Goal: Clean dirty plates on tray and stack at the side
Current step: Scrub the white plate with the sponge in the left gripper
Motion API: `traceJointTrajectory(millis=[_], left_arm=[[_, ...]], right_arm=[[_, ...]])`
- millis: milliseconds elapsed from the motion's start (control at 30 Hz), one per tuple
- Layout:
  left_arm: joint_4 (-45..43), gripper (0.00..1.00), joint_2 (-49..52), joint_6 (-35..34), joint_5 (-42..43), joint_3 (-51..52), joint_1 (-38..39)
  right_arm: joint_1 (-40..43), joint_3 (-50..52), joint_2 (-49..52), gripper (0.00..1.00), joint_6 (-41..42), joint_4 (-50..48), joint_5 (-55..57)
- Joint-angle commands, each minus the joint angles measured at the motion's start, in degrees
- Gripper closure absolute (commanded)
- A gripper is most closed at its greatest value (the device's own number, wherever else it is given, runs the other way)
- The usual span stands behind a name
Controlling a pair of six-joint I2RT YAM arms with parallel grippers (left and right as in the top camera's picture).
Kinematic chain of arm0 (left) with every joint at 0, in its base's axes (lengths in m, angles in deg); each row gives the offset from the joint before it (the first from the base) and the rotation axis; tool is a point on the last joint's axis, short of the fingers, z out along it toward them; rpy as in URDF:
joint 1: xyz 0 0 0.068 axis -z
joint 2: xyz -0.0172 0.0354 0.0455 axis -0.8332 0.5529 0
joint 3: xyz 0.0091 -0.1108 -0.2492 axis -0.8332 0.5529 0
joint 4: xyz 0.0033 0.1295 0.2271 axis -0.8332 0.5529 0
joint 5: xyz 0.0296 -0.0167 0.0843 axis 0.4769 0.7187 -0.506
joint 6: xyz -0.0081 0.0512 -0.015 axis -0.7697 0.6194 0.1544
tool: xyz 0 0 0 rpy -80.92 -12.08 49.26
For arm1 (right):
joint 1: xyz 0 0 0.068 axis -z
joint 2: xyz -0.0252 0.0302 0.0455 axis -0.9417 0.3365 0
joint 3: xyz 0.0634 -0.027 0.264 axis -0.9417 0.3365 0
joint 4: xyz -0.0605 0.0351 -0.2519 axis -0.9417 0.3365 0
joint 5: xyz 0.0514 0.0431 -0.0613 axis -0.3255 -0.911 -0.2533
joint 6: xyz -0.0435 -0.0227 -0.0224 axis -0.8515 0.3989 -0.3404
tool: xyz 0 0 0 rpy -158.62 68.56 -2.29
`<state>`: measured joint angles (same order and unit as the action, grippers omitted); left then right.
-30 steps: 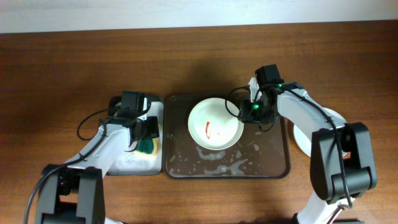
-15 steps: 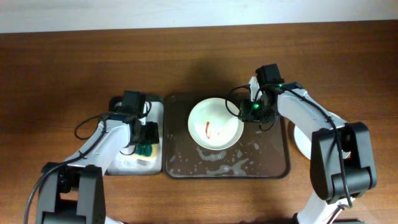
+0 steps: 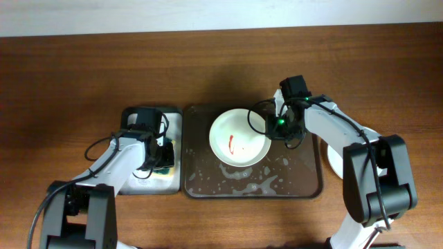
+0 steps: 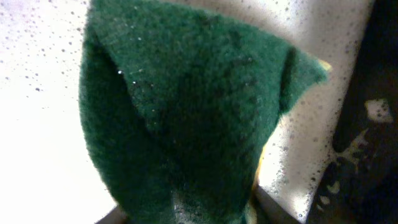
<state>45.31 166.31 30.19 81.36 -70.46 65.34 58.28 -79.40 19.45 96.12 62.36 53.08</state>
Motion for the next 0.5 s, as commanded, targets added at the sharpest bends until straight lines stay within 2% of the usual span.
traceJointTrajectory(millis=[0,33,133,333,467], left_arm=[[0.0,0.94,-0.83,0.28,0.96,1.11,0.09],[0.04,1.0,-0.85,0.28,0.94,1.05,0.09],[1.18,1.0,-3.15,0.28,0.9,-0.55,0.02],[1.29,1.0,-12.57,0.28,1.68,-4.55,0.09],[-1.53,1.0,-14.75,0.31,7.34,-4.55,0.42]], right_arm=[[-0.37,0.37,1.22,0.88,0.42,0.92,0.5],[-0.37,0.37,1.33,0.89,0.39,1.31,0.52],[-0.37,0.37,1.44,0.96,0.39,2.16,0.52],[-0.37,0.37,1.44,0.96,0.39,3.8,0.52],[-0.37,0.37,1.44,0.96,0.42,4.31,0.5]])
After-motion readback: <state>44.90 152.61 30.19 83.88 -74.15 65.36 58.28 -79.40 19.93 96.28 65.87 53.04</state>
